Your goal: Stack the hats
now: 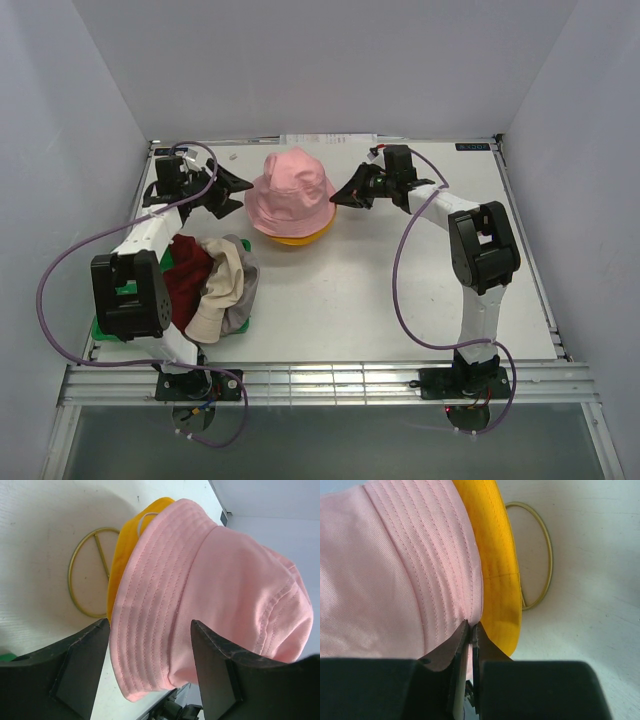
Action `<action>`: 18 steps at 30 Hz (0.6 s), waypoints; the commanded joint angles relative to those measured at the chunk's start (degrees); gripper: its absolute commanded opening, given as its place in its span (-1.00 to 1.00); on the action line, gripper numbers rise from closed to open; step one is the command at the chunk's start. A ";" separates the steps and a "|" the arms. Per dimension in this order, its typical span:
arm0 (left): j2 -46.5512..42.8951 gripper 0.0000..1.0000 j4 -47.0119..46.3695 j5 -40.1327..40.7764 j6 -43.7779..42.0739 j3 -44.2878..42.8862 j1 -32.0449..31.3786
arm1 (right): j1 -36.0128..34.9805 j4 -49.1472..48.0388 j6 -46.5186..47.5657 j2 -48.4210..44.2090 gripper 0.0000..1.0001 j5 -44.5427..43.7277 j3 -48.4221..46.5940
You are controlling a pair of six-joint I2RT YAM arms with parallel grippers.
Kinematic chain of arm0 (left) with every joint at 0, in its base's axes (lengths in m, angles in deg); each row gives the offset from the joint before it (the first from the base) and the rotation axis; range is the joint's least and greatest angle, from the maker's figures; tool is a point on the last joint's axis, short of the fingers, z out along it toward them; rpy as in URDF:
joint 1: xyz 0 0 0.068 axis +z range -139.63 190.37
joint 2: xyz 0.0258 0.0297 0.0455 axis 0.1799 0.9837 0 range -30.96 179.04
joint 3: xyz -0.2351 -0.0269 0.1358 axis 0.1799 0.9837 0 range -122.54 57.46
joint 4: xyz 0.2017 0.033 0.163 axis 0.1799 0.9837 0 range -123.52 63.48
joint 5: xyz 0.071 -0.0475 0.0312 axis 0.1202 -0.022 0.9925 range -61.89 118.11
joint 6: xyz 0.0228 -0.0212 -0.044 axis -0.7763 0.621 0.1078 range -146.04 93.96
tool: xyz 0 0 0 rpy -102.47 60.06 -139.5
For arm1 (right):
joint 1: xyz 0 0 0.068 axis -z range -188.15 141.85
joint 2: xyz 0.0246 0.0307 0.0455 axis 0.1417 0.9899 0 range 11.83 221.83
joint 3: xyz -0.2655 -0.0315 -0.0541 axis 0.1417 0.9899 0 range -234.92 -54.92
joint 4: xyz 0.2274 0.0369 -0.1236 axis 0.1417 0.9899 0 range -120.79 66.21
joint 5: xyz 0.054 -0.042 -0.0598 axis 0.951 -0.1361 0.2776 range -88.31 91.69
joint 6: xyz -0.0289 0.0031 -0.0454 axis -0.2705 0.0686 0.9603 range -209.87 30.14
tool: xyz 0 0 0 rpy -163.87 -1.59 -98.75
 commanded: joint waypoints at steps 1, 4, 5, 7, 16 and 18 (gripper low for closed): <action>-0.51 0.51 -6.37 -1.74 3.15 1.55 0.19 | 0.67 1.30 1.78 1.13 -0.84 0.95 -2.50; -0.07 0.50 -8.66 -1.92 4.22 2.69 0.19 | 0.76 1.21 1.95 1.13 -0.84 1.04 -2.15; 0.45 0.49 -9.01 -1.92 4.48 2.87 0.28 | 0.76 1.21 1.95 1.13 -0.84 1.13 -2.06; 0.81 0.48 -8.84 -1.48 4.13 3.05 0.28 | 0.85 1.21 2.04 1.13 -0.84 1.13 -1.97; 2.83 0.48 -9.98 -1.13 4.39 3.83 0.10 | 1.11 1.04 2.13 1.39 -0.84 1.48 -2.06; 2.66 0.48 -12.43 -1.57 5.18 4.71 0.10 | 1.11 1.04 2.13 1.48 -0.84 1.48 -1.89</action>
